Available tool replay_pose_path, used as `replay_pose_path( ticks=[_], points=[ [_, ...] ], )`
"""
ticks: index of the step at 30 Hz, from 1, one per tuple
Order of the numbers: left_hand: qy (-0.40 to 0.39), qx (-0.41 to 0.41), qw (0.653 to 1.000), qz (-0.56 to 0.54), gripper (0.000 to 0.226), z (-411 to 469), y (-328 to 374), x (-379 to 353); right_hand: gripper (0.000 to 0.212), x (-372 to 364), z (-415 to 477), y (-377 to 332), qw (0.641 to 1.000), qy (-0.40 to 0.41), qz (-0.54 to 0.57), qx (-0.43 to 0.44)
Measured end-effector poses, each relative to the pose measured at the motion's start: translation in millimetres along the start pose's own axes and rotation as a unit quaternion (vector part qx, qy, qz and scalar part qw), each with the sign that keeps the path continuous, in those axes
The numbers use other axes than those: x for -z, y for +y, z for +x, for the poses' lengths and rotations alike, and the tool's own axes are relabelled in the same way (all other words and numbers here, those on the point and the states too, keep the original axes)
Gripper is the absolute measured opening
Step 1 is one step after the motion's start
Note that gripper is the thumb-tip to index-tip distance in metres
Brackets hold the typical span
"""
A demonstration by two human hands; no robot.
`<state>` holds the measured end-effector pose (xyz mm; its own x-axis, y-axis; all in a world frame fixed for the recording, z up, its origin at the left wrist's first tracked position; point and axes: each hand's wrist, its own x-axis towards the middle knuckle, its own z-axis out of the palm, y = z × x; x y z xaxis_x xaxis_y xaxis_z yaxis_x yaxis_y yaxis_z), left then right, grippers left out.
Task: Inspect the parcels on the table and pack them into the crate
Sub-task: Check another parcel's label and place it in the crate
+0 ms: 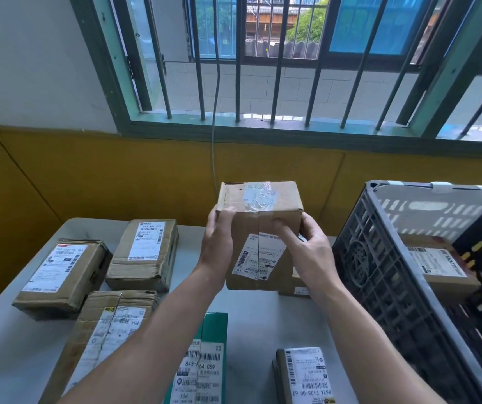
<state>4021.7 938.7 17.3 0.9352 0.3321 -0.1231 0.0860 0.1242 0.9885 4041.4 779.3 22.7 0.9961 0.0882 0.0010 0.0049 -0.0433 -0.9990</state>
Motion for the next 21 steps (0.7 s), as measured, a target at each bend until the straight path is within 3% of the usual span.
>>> replay_pose_path(
  ticks=[4, 6, 10, 16, 21],
  points=[
    [0.003, 0.015, 1.0, -0.011, 0.053, -0.4, 1.1, 1.0, 0.054, -1.8, -2.6, -9.4, 1.0, 0.007, -0.024, 0.0],
    [0.012, 0.017, 1.0, -0.014, 0.048, -1.0, 0.3, 2.9, 0.047, -1.4, -2.3, -10.4, 1.0, 0.01, -0.019, -0.001],
    [0.01, 0.0, 1.0, -0.017, 0.063, -3.6, 1.6, 3.5, 0.03, -0.8, -0.4, -6.8, 1.0, -0.006, 0.0, -0.01],
    [0.009, -0.001, 1.0, -0.026, 0.068, -4.3, 5.8, 4.0, 0.034, -1.5, 3.2, -1.1, 0.999, -0.012, 0.024, -0.017],
    [0.017, 0.005, 0.999, -0.036, 0.05, -3.3, 5.8, 3.3, 0.03, -0.9, 4.1, 1.4, 0.999, -0.018, 0.022, -0.024]
  ],
)
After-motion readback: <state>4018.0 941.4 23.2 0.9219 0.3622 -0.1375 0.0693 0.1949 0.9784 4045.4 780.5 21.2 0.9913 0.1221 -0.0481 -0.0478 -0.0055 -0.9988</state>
